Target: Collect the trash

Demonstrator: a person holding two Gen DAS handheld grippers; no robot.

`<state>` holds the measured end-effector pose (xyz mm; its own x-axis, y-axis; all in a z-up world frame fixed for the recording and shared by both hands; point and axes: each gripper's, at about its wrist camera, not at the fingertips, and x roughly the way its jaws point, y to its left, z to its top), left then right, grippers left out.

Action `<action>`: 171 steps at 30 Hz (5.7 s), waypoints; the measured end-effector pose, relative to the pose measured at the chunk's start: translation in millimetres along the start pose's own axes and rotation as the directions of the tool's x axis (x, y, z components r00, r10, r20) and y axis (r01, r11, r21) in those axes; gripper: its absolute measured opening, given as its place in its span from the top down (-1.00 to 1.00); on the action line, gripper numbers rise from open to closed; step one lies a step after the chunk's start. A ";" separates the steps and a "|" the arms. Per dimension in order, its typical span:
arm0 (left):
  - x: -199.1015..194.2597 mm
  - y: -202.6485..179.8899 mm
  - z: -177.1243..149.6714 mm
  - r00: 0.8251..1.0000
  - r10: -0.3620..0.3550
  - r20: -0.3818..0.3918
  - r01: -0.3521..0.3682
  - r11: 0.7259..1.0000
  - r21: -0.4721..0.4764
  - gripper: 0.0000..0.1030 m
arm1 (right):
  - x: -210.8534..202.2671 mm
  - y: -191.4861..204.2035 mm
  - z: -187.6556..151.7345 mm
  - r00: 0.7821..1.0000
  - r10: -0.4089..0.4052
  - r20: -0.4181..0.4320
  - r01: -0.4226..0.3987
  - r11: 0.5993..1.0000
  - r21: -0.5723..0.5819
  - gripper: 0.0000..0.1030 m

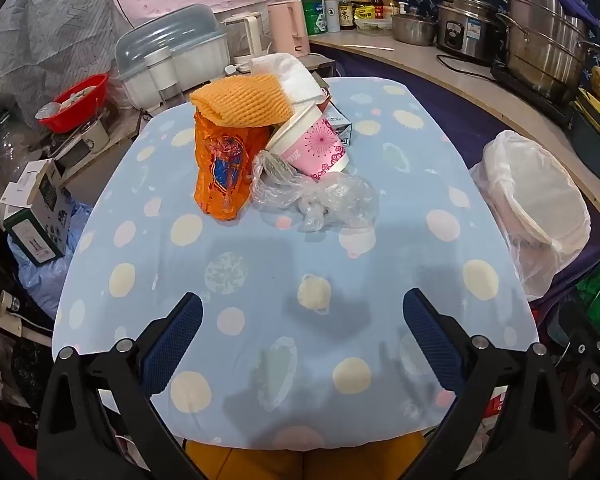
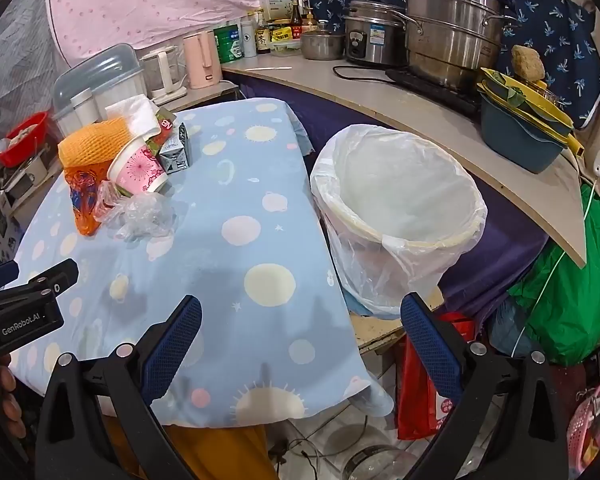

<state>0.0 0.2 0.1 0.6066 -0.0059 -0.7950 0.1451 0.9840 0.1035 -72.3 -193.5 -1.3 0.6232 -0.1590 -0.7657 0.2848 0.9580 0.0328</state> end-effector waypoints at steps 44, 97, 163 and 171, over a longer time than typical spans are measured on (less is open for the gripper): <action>-5.9 -14.6 -2.0 0.999 -0.001 0.039 0.000 1.000 0.025 -0.86 | -4.1 -6.8 -1.4 1.000 0.012 0.007 -0.012 1.000 0.011 -0.87; -6.1 -15.7 -9.1 1.000 0.001 0.030 -0.002 0.999 0.040 -0.86 | -6.0 -10.4 -3.1 1.000 0.018 0.012 -0.018 1.000 0.021 -0.87; 143.0 123.2 81.1 0.998 -0.060 -0.010 0.057 0.978 -0.200 -0.70 | 152.1 177.3 71.8 0.986 0.156 -0.055 -0.162 0.976 -0.145 -0.26; 146.4 122.5 81.9 0.991 -0.129 -0.026 0.121 0.972 -0.200 0.61 | 144.7 178.0 63.7 0.981 0.183 -0.065 -0.190 0.971 -0.147 0.70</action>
<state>170.6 105.4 -54.6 0.5620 -0.1277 -0.8172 0.0577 0.9917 -0.1153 114.9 -61.2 -65.4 0.6159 0.0345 -0.7870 0.0504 0.9953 0.0830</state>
